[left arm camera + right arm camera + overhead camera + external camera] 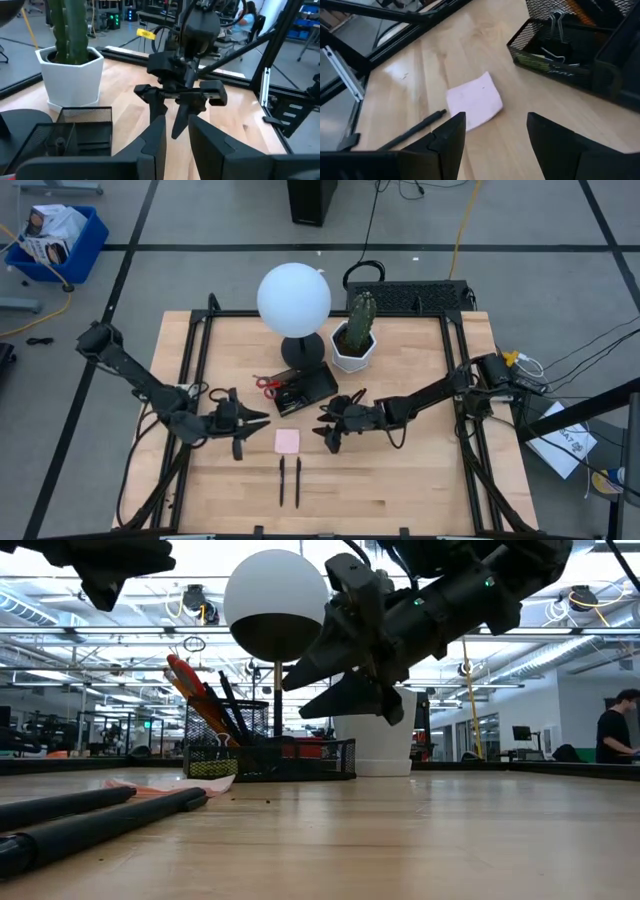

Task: Pick and place office supplies into organizer
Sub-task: Put the pink sticky note into the desk organizer

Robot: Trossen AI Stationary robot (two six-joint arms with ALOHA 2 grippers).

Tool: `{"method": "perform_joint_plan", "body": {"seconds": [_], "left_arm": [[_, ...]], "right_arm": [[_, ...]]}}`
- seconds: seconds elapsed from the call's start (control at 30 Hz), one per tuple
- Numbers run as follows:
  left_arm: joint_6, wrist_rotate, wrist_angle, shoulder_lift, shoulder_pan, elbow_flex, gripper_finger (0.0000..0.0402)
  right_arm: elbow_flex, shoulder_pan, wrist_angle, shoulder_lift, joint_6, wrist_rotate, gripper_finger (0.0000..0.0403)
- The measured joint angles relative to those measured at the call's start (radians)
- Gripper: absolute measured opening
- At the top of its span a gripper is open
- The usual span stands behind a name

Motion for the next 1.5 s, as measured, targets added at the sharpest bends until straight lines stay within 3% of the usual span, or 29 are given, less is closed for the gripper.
{"method": "perform_joint_plan", "body": {"seconds": [0.23, 0.4, 0.67, 1.07, 1.5], "left_arm": [[0.073, -0.054, 0.058, 0.001, -0.053, 0.0, 0.0088], [0.077, -0.051, 0.085, 0.0, -0.084, 0.0, 0.0088], [0.085, -0.05, 0.088, 0.0, -0.107, 0.0, 0.0088], [0.077, -0.048, 0.083, 0.001, -0.107, 0.0, 0.0088], [0.074, -0.047, 0.083, 0.001, -0.107, 0.0, 0.0088]], "right_arm": [[0.136, -0.002, -0.011, 0.158, 0.018, -0.033, 0.0203], [0.254, -0.022, -0.18, 0.229, -0.011, -0.032, 0.0203], [0.265, -0.053, -0.167, 0.229, 0.01, -0.037, 0.0203], [0.273, -0.064, 0.003, 0.36, 0.053, -0.119, 0.0203], [0.271, -0.03, -0.057, 0.366, 0.084, -0.186, 0.0202]]}}
